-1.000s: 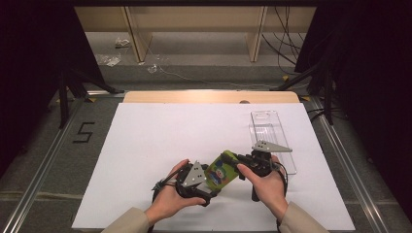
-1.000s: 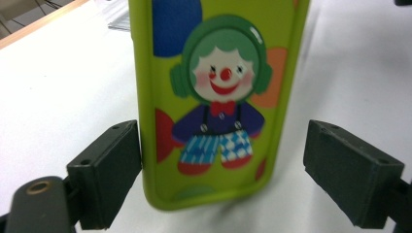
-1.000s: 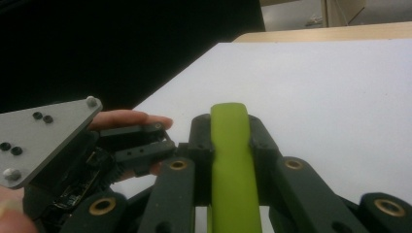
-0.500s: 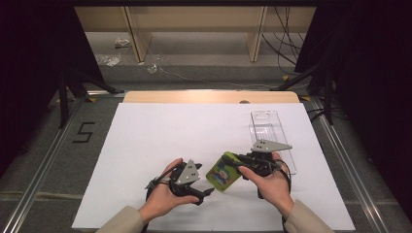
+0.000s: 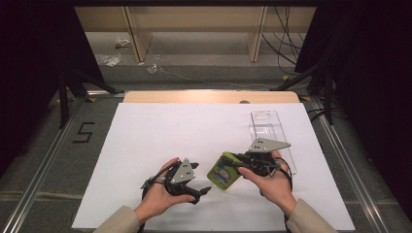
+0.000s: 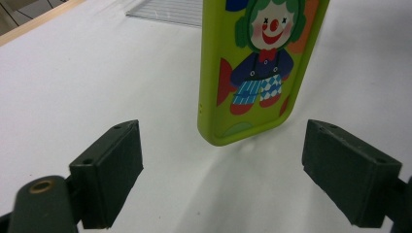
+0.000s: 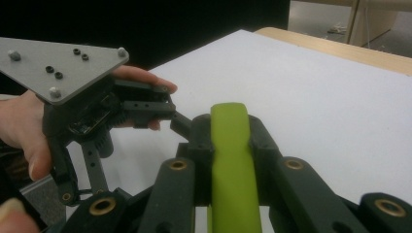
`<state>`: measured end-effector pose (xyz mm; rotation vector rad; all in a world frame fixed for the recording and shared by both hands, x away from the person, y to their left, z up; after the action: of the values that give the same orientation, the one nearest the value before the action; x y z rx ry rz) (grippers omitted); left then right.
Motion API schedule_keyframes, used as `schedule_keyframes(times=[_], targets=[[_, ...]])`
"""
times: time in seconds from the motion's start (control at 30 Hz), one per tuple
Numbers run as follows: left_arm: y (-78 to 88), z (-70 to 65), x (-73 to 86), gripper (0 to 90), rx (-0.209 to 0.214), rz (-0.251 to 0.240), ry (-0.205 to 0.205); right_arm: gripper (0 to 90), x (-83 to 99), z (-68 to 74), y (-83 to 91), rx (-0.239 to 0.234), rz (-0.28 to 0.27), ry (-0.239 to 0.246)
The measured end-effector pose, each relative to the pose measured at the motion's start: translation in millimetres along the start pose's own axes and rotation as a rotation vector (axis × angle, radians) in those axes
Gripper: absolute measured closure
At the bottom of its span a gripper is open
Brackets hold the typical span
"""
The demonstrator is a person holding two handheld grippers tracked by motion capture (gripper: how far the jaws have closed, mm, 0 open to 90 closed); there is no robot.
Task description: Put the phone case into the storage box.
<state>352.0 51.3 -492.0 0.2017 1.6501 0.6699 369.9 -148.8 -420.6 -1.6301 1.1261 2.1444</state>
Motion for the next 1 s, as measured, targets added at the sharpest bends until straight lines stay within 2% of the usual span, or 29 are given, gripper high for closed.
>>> schedule_keyframes(times=[0.47, 1.0], targets=[[-5.5, -4.2, -2.2, 16.2, 0.031, -0.002, -0.015, 77.5, -4.6, 3.1, 1.7, -0.069, 0.054, 0.067], [-8.7, -6.0, -5.6, 22.0, 0.050, -0.007, -0.029, 77.5, -9.3, 6.7, 0.9, -0.102, 0.074, 0.099]])
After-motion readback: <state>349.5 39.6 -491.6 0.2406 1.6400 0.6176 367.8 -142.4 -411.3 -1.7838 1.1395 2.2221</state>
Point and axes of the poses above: each handheld gripper's, and its own axes: y roughly backward along the jaws, x roughly out of its underside, z roughly to its left, the point moved 4 cm from there along -y, roughly forward along the jaws, and after that the axes turned 12 degrees about x, right-handed, at the moved point
